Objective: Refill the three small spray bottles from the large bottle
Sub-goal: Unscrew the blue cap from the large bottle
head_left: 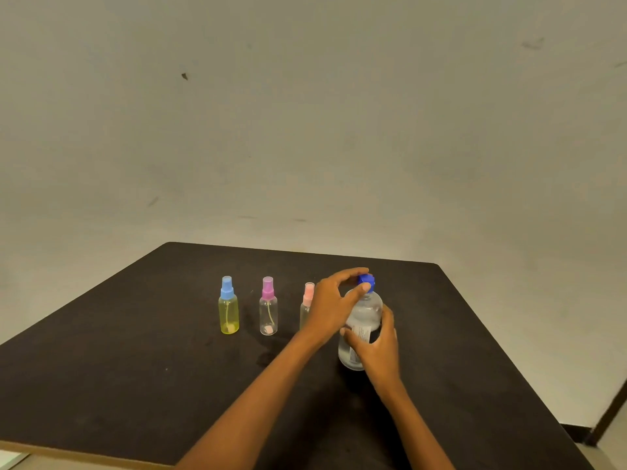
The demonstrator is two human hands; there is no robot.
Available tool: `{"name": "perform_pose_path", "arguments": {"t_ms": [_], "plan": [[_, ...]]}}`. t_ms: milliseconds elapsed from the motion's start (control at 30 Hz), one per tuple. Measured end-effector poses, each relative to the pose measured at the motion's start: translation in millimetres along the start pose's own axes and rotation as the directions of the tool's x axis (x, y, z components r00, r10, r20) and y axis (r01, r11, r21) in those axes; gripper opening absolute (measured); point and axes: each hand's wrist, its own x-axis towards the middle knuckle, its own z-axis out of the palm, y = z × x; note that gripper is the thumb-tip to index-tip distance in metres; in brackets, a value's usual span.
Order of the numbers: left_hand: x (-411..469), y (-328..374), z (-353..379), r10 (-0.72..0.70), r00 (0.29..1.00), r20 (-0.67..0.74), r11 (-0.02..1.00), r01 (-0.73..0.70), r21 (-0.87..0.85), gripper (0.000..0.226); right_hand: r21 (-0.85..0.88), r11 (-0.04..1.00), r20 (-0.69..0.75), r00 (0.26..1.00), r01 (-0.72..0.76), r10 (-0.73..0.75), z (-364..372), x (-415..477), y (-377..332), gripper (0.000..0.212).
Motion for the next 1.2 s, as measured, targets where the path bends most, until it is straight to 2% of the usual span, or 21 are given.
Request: {"name": "perform_pose_path", "arguments": {"t_ms": [133,233,300,367,400,467,500,567,633,800,1000,1100,1200], "plan": [[-2.1,-5.5,4.9,-0.001,0.998,-0.065,0.999,-0.003,-0.052,0.032,-0.026,0.998,0.002,0.999,-0.053,0.053,1.8,1.3,2.9,0.084],[-5.8,-12.5,9.9,0.025,0.998,-0.058,0.997,-0.03,-0.075,0.033,-0.072,0.987,0.112,0.982,-0.144,0.151,-9.7,10.5,4.3,0.082],[-8.9,-16.6,12.9,0.052,0.997,-0.051,0.995,-0.056,-0.077,0.036,0.047,0.988,0.103,0.984,-0.148,0.143,-22.9,16.7,-11.0,0.066],[-10.9,-21.0,15.6,0.063,0.996,-0.06,0.996,-0.067,-0.066,0.038,0.167,0.985,-0.035,0.998,-0.048,0.055,-36.6,25.6,-41.5,0.039],[-11.3,-22.9,16.8,0.058,0.996,-0.061,0.996,-0.062,-0.064,0.039,0.145,0.989,-0.07,0.997,0.017,-0.006,-41.1,31.7,-58.9,0.025],[-11.6,-25.2,19.7,0.038,0.997,-0.066,0.996,-0.044,-0.084,0.039,-0.048,0.987,0.027,0.988,0.152,-0.151,-44.2,46.6,-89.7,0.004],[-11.5,-26.0,20.8,0.027,0.997,-0.07,0.994,-0.034,-0.102,0.041,-0.222,0.948,0.131,0.97,0.228,-0.203,-42.8,54.4,-98.2,0.011],[-11.6,-27.0,22.3,0.004,0.998,-0.069,0.992,-0.013,-0.123,0.049,-0.53,0.781,0.297,0.935,0.331,-0.195,-39.8,65.2,-107.7,0.02],[-10.3,-28.6,23.6,-0.008,0.997,-0.076,0.993,-0.001,-0.121,0.052,-0.641,0.681,0.335,0.927,0.354,-0.167,-38.9,70.2,-110.2,0.019],[-10.6,-33.7,24.6,-0.034,0.997,-0.076,0.992,0.024,-0.125,0.053,-0.579,0.721,0.424,0.896,0.38,-0.131,-39.9,75.3,-108.3,0.016],[-13.9,-37.4,30.4,-0.093,0.994,-0.048,0.98,0.083,-0.18,0.046,-0.482,0.691,0.614,0.771,0.538,-0.171,-54.4,74.4,-108.1,0.007],[-14.2,-37.9,34.7,-0.112,0.993,-0.044,0.974,0.101,-0.201,0.047,-0.506,0.65,0.638,0.753,0.568,-0.162,-55.6,72.6,-110.6,0.008],[-15.1,-35.3,36.2,-0.126,0.991,-0.054,0.971,0.112,-0.209,0.037,-0.582,0.588,0.641,0.762,0.561,-0.093,-54.5,75.2,-117.7,0.012]]}}
